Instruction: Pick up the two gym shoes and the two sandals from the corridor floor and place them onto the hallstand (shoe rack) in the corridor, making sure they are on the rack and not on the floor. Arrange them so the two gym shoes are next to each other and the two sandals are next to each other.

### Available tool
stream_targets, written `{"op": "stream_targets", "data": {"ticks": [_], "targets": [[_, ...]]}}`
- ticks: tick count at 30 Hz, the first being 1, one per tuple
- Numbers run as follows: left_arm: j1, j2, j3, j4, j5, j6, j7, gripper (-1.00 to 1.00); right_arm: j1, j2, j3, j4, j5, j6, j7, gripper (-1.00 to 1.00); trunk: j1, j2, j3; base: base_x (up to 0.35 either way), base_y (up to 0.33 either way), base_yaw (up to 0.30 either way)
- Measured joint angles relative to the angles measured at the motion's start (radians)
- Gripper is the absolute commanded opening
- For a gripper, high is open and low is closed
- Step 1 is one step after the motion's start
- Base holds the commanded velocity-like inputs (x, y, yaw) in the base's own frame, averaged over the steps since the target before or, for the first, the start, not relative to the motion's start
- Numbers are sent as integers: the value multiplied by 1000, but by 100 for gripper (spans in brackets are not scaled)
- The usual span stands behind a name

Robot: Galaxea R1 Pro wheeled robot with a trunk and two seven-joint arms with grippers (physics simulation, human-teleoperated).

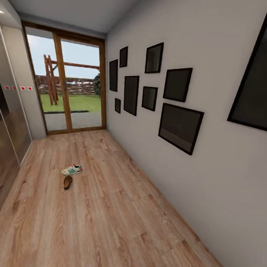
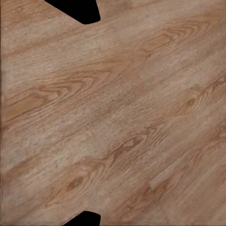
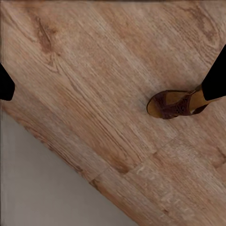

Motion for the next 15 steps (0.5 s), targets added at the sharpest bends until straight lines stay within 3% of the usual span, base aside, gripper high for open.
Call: {"op": "stream_targets", "data": {"ticks": [9,15], "targets": [[0,-31,-1,18,-5,-3,-2,100,0,0,0,0,0,0,0,100,0,0,0,0,0,-290],[0,-73,-6,21,-16,-2,-6,100,0,0,0,0,0,0,0,100,0,0,0,0,0,-290]]}}
